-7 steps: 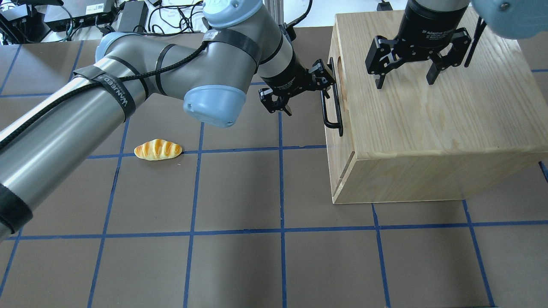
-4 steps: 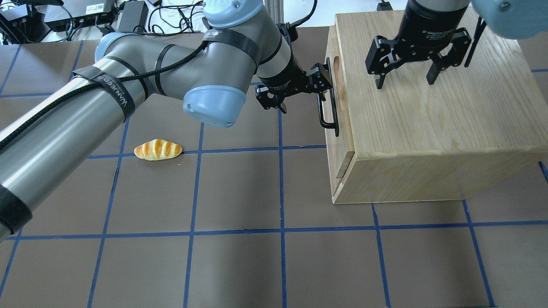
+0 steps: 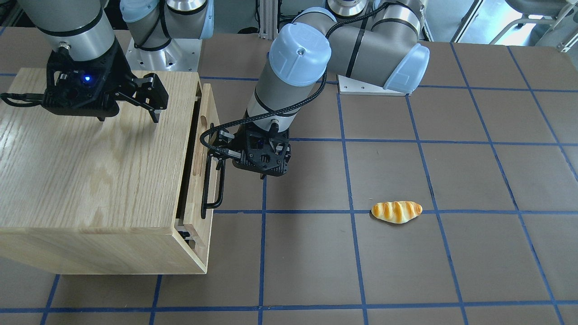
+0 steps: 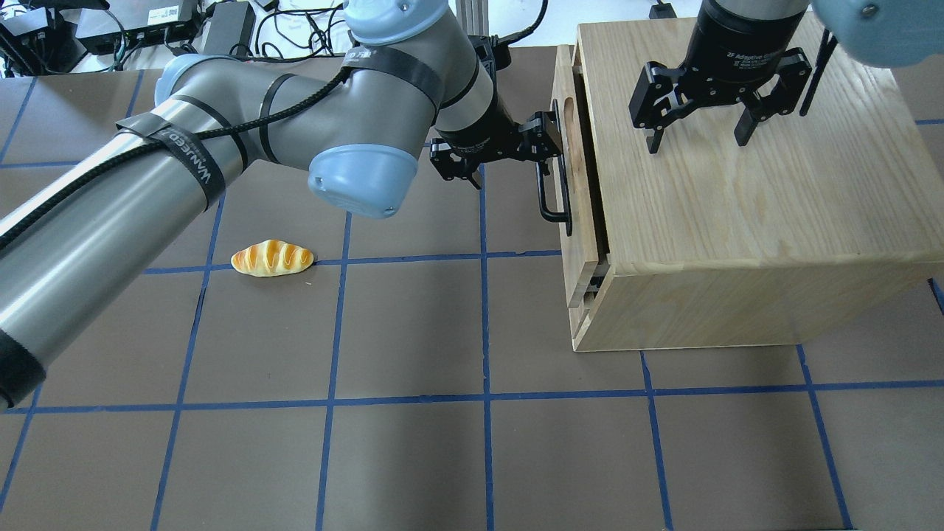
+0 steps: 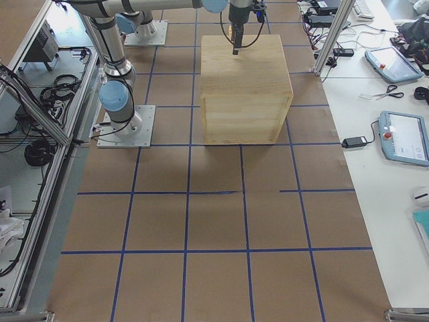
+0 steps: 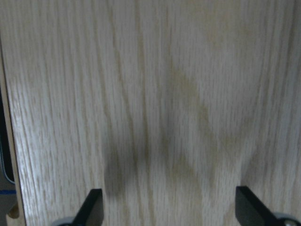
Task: Open upper drawer
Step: 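Pull the drawer handle away from the cabinet with the left gripper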
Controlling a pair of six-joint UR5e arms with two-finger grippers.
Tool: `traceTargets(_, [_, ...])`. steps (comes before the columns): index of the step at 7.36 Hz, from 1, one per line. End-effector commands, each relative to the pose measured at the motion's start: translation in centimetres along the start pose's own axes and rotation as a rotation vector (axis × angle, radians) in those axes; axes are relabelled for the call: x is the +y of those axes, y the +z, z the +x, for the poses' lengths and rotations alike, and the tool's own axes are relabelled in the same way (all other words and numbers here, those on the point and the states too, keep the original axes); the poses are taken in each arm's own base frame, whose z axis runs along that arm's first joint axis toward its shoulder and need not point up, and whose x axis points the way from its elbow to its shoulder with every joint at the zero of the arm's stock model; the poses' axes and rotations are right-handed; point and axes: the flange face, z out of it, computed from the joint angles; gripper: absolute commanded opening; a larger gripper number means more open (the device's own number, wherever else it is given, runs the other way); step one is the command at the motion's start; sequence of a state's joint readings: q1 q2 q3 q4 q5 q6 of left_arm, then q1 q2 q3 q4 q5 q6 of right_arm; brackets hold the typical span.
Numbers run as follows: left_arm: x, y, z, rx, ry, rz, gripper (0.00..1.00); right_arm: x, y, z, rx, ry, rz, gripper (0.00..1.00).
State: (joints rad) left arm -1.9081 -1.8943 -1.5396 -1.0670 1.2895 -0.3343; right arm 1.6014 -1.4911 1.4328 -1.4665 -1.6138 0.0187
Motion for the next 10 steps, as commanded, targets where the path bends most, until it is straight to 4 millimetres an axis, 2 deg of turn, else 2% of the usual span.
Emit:
traceTargets(1, [-0.7, -1.1, -2.4, -0.007, 0.01, 0.008, 1.0, 0.0, 0.1, 0.0, 0.0, 0.0, -0.002, 1.0])
traceTargets(3, [-0.5, -1.1, -2.8, -0.01, 0.013, 0.009, 1.0, 0.0, 0.0, 0.0, 0.0, 0.001, 0.0, 1.0])
traceTargets(6, [-1.4, -2.0, -4.6, -0.009, -0.016, 0.022, 1.0, 0.0, 0.0, 0.0, 0.0, 0.001, 0.0, 1.0])
traceTargets(8, [-2.0, -3.2, -6.6, -0.007, -0.014, 0.038, 1.0, 0.0, 0.0, 0.0, 0.0, 0.0, 0.0, 1.0])
traceTargets(10, [-1.1, -2.4, -7.2, -0.011, -0.021, 0.021, 1.0, 0.0, 0.1, 0.0, 0.0, 0.001, -0.002, 1.0])
